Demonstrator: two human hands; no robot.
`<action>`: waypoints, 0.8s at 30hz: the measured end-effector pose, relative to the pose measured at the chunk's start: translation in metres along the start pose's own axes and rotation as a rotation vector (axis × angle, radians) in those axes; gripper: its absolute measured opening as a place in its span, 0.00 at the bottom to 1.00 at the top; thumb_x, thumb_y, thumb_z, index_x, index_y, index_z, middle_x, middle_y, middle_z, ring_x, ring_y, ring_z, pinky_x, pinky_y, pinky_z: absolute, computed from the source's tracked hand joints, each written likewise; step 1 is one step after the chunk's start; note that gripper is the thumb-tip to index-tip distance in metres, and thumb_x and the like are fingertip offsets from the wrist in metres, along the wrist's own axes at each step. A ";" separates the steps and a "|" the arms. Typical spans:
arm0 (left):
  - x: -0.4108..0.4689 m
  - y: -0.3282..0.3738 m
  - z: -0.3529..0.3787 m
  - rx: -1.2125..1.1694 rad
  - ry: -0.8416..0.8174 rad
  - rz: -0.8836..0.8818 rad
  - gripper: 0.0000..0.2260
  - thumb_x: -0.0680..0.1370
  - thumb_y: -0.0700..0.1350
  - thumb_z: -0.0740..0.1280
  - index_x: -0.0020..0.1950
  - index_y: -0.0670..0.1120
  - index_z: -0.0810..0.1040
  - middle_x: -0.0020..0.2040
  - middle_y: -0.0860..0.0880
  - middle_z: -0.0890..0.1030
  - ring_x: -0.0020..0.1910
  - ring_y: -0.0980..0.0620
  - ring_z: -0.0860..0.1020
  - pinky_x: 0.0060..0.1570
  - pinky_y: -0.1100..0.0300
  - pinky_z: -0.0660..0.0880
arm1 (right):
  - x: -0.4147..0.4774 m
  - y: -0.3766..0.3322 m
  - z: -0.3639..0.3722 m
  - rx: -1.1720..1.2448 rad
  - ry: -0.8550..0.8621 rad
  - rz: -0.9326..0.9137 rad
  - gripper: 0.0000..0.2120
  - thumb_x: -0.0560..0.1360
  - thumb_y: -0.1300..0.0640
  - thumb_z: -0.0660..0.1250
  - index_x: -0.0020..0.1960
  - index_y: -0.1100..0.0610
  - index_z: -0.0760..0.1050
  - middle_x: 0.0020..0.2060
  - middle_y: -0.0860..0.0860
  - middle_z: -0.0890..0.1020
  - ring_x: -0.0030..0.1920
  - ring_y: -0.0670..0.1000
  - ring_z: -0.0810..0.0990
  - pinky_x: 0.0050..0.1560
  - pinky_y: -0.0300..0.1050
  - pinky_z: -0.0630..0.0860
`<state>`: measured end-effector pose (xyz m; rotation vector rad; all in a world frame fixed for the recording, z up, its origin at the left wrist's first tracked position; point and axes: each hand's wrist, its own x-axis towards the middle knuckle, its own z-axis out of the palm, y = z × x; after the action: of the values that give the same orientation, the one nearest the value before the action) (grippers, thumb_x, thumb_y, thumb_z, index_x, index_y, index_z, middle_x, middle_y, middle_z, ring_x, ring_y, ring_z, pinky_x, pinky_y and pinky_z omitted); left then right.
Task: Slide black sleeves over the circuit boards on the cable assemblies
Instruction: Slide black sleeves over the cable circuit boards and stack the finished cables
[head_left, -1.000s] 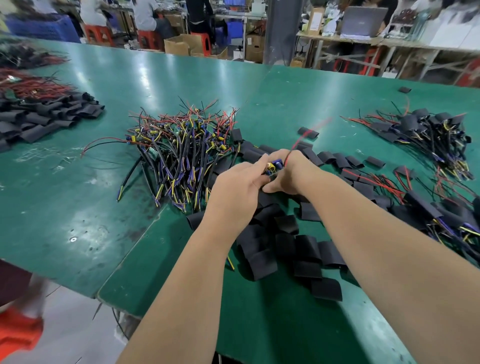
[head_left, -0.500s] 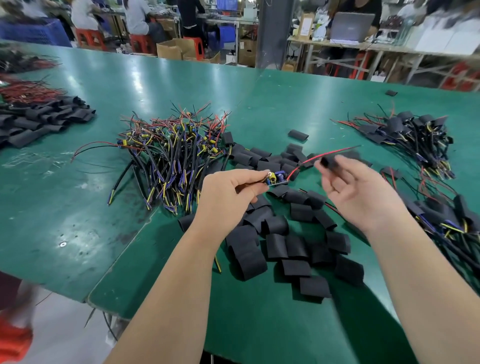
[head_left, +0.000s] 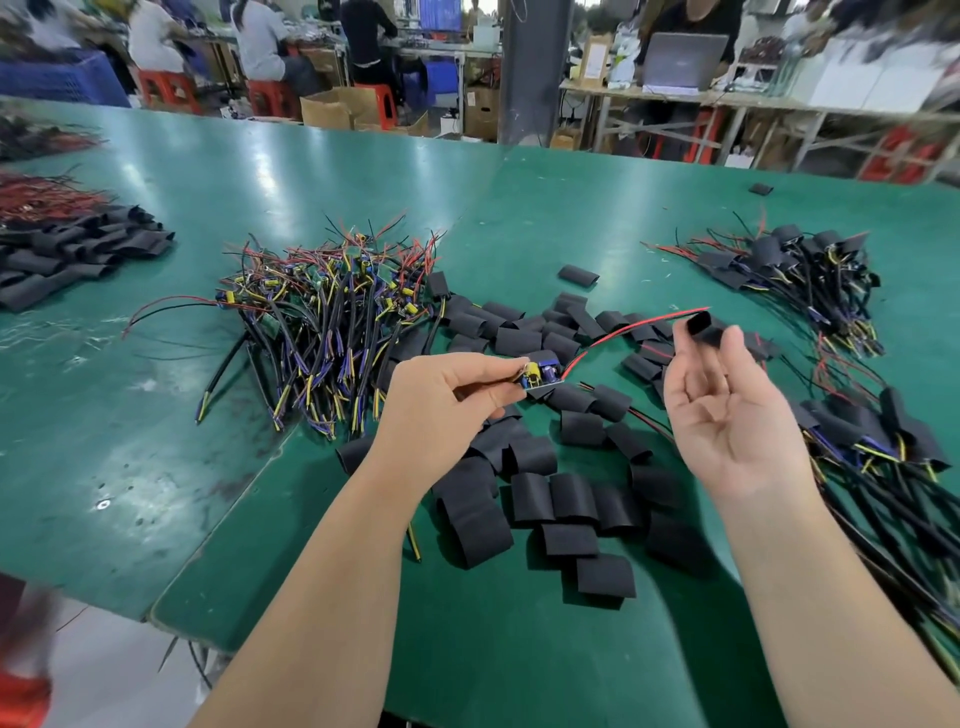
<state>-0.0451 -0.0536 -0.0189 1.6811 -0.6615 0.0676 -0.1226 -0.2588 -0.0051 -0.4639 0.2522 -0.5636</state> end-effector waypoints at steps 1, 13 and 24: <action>0.000 0.000 0.000 -0.007 -0.006 0.003 0.16 0.72 0.35 0.72 0.48 0.57 0.83 0.41 0.62 0.84 0.32 0.63 0.80 0.33 0.73 0.73 | 0.000 0.000 0.000 0.001 -0.002 -0.007 0.15 0.66 0.60 0.69 0.50 0.64 0.73 0.41 0.54 0.86 0.52 0.51 0.84 0.43 0.36 0.79; 0.000 -0.001 0.002 -0.003 -0.021 -0.002 0.15 0.73 0.35 0.72 0.49 0.56 0.84 0.40 0.59 0.84 0.31 0.60 0.80 0.32 0.71 0.73 | 0.001 -0.010 -0.001 0.087 -0.029 0.054 0.11 0.68 0.58 0.69 0.49 0.59 0.73 0.51 0.53 0.80 0.47 0.49 0.85 0.34 0.33 0.75; -0.002 0.003 0.010 -0.032 -0.061 -0.051 0.12 0.72 0.35 0.73 0.46 0.52 0.83 0.38 0.59 0.84 0.31 0.60 0.80 0.32 0.71 0.73 | -0.007 0.017 0.001 -0.568 -0.381 0.153 0.09 0.66 0.62 0.70 0.44 0.52 0.79 0.42 0.52 0.85 0.43 0.50 0.83 0.43 0.39 0.78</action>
<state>-0.0514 -0.0620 -0.0194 1.6739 -0.6614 -0.0301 -0.1204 -0.2420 -0.0116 -1.0787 0.0755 -0.2364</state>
